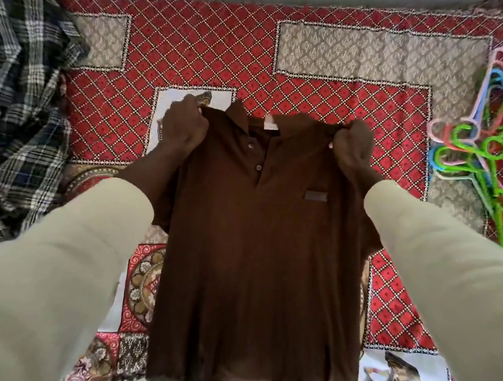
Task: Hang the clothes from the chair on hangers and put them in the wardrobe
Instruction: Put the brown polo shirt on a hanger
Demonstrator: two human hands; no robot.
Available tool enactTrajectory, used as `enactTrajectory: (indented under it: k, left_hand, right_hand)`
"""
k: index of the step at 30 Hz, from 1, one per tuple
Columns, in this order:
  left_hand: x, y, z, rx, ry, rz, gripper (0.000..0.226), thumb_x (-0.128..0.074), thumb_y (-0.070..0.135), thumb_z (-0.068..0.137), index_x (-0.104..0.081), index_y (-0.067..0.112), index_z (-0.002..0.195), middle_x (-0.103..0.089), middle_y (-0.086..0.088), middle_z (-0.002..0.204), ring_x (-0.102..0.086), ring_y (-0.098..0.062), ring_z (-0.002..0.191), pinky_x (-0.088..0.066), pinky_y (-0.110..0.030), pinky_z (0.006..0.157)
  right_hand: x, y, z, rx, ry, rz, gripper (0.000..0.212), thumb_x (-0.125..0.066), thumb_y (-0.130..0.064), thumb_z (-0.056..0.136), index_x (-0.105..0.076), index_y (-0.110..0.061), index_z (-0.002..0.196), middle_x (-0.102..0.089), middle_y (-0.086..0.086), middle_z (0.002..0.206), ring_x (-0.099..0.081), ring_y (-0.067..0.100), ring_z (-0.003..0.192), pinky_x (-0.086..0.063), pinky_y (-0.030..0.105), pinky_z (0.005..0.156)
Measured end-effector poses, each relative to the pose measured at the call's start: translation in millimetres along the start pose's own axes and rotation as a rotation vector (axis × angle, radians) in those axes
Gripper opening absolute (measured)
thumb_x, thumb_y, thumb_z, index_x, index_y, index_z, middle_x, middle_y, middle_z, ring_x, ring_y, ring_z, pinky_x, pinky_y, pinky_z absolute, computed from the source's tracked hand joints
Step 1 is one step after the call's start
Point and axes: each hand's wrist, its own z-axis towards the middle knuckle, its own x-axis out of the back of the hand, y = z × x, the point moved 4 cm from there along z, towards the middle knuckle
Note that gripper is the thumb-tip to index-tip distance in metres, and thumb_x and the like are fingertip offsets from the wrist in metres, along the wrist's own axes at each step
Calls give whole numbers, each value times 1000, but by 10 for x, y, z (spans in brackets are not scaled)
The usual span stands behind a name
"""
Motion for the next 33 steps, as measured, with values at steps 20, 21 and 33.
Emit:
enactTrajectory:
  k: [20, 21, 33]
  left_hand:
    - [-888, -205, -1053, -212, -168, -276, 32, -57, 11, 92, -67, 9, 122, -60, -15, 117, -56, -30, 111, -44, -33, 96]
    - [-879, -136, -1064, -165, -176, -366, 28, -56, 10, 93, -69, 9, 118, -63, -13, 116, -58, -26, 109, -44, -27, 94]
    - [-1121, 71, -1055, 230, -390, -796, 27, -49, 3, 94, -70, 20, 98, -69, 5, 99, -64, -11, 95, -47, -16, 73]
  right_hand:
    - [-929, 161, -1183, 193, -174, -2, 30, -49, -12, 92, -65, -8, 117, -60, 15, 111, -56, 33, 106, -45, 38, 90]
    - [-954, 86, -1206, 201, -174, 14, 24, -51, -13, 92, -67, -8, 109, -61, 13, 108, -57, 32, 103, -45, 37, 86]
    - [-1211, -64, -1201, 177, -207, 10, 26, -64, -28, 90, -58, -8, 106, -59, 10, 106, -56, 27, 99, -43, 36, 83]
